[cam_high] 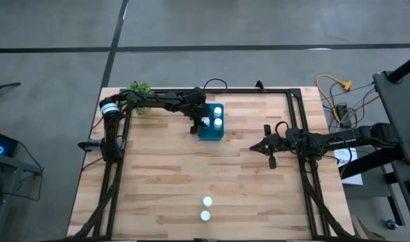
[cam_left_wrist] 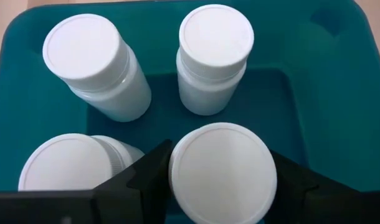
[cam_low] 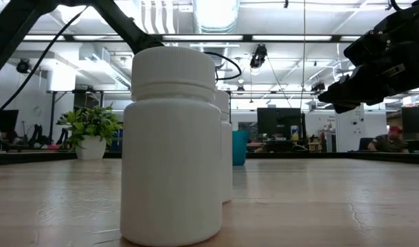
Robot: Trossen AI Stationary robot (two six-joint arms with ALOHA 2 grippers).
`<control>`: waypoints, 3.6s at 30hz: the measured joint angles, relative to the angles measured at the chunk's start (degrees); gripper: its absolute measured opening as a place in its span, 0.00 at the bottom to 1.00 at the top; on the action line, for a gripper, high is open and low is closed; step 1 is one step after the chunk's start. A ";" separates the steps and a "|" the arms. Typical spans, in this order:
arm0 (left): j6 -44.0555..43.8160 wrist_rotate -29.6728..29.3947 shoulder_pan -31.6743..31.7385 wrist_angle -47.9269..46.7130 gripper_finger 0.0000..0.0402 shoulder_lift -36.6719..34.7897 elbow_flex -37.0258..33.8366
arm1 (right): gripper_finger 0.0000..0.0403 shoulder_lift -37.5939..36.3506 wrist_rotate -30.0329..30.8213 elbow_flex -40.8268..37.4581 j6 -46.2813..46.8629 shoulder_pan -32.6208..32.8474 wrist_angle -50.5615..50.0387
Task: Pick and place pill bottles into a basket
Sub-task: Put the top white pill bottle into the blue bin
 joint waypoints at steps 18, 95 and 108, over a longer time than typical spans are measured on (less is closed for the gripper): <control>-0.10 -0.22 0.00 0.48 0.44 0.00 0.01 | 0.02 0.00 -0.02 0.00 -0.01 0.00 0.00; -5.65 -0.47 -21.69 3.54 0.00 -41.36 -20.98 | 0.02 -0.07 -0.11 0.04 2.36 0.01 2.27; -14.48 -2.34 -29.56 25.93 0.00 -56.17 -43.13 | 0.02 -0.02 -0.33 0.06 4.32 0.03 10.02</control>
